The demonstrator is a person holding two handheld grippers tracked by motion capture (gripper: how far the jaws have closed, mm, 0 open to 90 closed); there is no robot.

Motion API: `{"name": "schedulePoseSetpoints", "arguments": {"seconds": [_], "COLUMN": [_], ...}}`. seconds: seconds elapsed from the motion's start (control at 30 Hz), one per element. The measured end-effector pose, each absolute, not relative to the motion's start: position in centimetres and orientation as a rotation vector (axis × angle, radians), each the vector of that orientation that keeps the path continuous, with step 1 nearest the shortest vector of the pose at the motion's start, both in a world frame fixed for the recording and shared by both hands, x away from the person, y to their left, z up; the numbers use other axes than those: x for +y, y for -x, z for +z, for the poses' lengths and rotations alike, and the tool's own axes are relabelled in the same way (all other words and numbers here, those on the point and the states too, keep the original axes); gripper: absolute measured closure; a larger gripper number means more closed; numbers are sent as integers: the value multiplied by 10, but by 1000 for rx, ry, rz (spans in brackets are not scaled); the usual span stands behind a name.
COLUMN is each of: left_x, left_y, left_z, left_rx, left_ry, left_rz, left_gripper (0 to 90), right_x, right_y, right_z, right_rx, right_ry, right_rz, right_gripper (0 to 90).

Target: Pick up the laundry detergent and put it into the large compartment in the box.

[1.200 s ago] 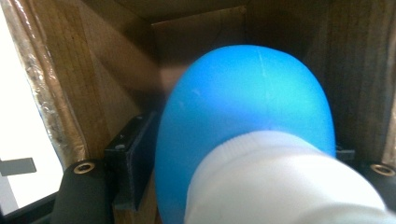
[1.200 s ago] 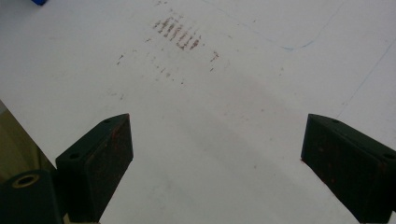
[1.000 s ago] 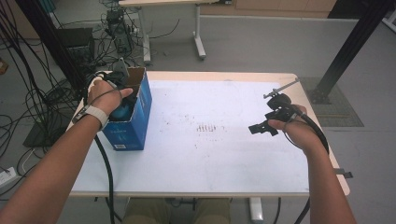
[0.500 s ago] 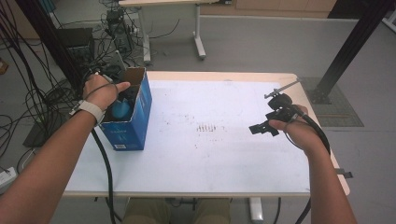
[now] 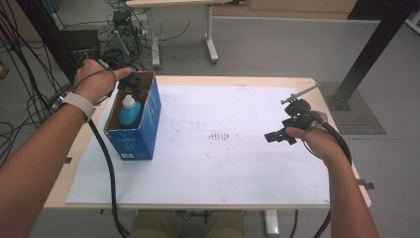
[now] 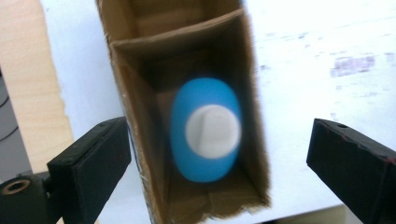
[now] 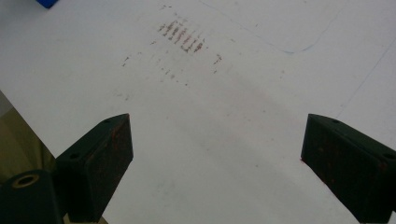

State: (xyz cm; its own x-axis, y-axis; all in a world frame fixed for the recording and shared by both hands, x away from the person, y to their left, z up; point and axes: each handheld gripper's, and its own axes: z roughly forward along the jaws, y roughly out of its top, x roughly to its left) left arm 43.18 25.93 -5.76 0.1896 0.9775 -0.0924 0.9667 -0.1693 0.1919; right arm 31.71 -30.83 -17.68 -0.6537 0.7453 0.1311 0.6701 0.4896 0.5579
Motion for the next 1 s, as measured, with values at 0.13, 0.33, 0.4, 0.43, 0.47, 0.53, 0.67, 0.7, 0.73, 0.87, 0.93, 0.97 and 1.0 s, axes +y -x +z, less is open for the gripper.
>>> {"name": "schedulePoseSetpoints", "arguments": {"seconds": [0.13, 0.33, 0.4, 0.43, 0.47, 0.53, 0.67, 0.7, 0.73, 0.87, 0.93, 0.97, 1.0], "left_x": [256, 245, 240, 238, 235, 229, 213, 210, 206, 193, 187, 183, 181], "left_y": [-427, -416, -413, -411, -411, -410, -406, -404, -403, -399, -397, -396, -396], "left_z": [-40, -10, 0, 5, 9, 16, 28, 31, 34, 42, 44, 44, 44], "left_rx": [1815, 1688, 1641, 1620, 1594, 1546, 1445, 1420, 1391, 1271, 1221, 1195, 1180], "left_ry": [-2273, -2327, -2347, -2356, -2372, -2391, -2448, -2461, -2474, -2524, -2542, -2557, -2567], "left_rz": [84, 129, 132, 135, 131, 113, 119, 119, 121, 118, 120, 119, 121], "left_gripper": [64, 67, 67, 67, 67, 68, 69, 69, 69, 69, 69, 69, 69], "right_x": [-309, -310, -310, -311, -311, -311, -312, -312, -312, -313, -314, -314, -314], "right_y": [-317, -315, -315, -315, -315, -315, -316, -316, -316, -315, -315, -315, -314], "right_z": [-175, -170, -169, -169, -169, -168, -168, -168, -167, -165, -165, -165, -165], "right_rx": [2598, 2590, 2588, 2586, 2585, 2586, 2585, 2585, 2584, 2579, 2578, 2576, 2576], "right_ry": [-1236, -1231, -1231, -1234, -1234, -1233, -1233, -1234, -1233, -1240, -1242, -1242, -1243], "right_rz": [886, 887, 887, 887, 886, 887, 888, 887, 888, 885, 884, 884, 884], "right_gripper": [89, 89, 89, 89, 89, 89, 89, 89, 89, 89, 89, 89, 89]}}
